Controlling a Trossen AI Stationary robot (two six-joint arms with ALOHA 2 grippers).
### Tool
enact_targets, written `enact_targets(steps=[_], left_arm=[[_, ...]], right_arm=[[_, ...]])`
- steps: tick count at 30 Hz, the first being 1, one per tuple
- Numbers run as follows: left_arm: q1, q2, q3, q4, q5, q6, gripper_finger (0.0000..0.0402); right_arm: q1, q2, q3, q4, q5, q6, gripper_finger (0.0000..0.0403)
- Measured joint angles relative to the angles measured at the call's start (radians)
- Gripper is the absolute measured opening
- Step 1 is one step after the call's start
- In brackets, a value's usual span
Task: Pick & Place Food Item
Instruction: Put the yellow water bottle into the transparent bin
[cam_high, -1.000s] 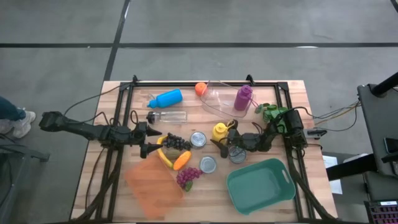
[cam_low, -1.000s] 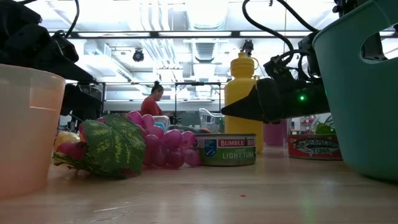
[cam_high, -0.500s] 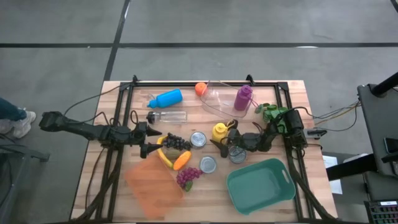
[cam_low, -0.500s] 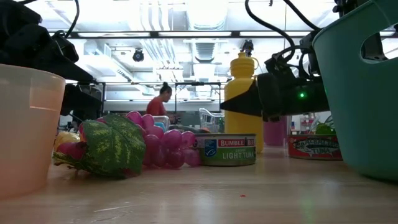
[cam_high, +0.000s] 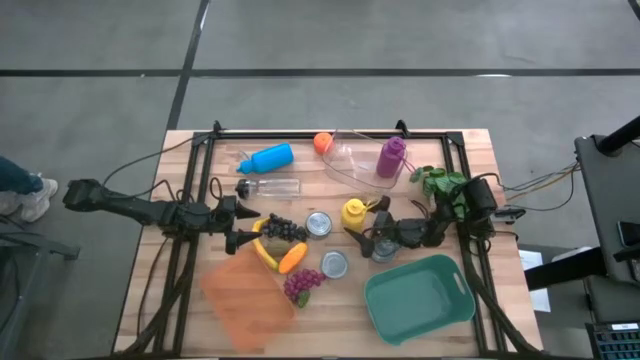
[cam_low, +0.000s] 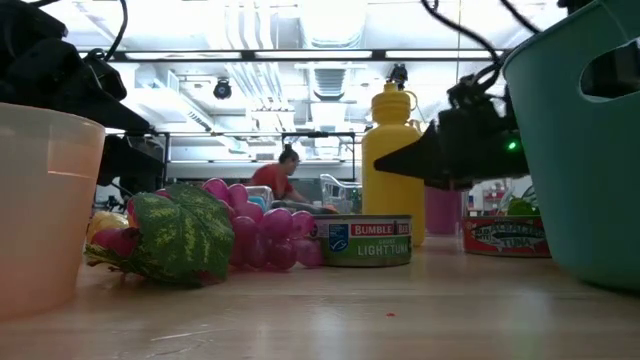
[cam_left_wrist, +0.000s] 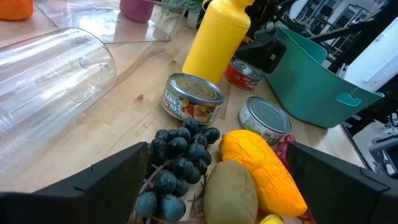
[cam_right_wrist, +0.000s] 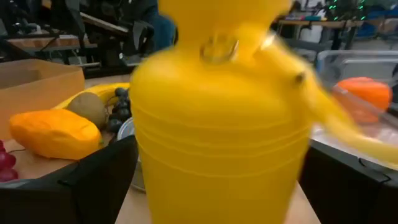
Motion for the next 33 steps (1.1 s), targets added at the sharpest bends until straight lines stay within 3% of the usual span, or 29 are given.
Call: enact_targets(steps=[15,33], left_arm=[[0.0,0.0,0.0,0.0,0.0,0.0,0.0384],[0.0,0.0,0.0,0.0,0.0,0.0,0.0384]], right_arm=[[0.018,-0.185,-0.117,-0.023,0.032,0.005,0.04],[0.046,-0.189,-0.116,-0.168,0.003,0.152,0.04]])
